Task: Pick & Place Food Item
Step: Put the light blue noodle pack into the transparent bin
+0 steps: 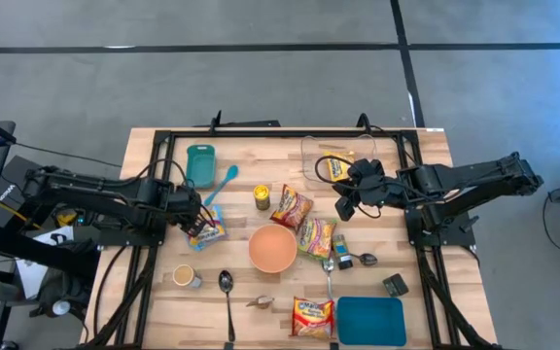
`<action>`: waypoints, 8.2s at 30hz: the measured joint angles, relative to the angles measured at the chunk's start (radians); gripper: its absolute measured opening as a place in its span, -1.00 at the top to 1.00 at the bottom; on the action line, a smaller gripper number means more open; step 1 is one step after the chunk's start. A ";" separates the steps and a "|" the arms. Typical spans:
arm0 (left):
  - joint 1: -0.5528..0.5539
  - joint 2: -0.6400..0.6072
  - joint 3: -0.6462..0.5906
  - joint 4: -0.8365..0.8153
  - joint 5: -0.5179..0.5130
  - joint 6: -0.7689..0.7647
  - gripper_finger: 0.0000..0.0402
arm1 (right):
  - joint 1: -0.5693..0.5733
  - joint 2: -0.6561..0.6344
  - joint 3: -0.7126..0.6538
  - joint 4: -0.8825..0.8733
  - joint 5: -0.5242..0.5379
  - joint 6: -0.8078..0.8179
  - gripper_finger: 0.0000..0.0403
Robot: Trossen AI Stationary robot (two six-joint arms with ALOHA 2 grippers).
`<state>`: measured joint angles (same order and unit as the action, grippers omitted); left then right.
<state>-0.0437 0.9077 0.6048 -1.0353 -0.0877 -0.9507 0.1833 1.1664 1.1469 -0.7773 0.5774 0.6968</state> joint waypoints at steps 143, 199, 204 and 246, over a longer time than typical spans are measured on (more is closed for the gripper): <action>-0.001 -0.003 -0.281 0.512 0.067 0.315 0.97 | 0.000 0.000 0.000 -0.008 0.000 0.000 0.59; 0.008 -0.273 -0.282 1.550 -0.028 0.117 1.00 | 0.000 0.000 0.000 0.068 0.000 0.003 0.59; 0.046 -0.187 -0.281 1.674 -0.029 0.162 1.00 | 0.000 0.000 0.000 0.068 0.000 0.005 0.59; 0.202 0.469 0.077 1.888 0.568 0.069 1.00 | -0.008 0.005 0.000 0.268 -0.240 -0.315 0.57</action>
<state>0.1585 1.3770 0.6820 0.8527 0.4799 -0.8816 0.1757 1.1718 1.1465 -0.5088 0.3377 0.3814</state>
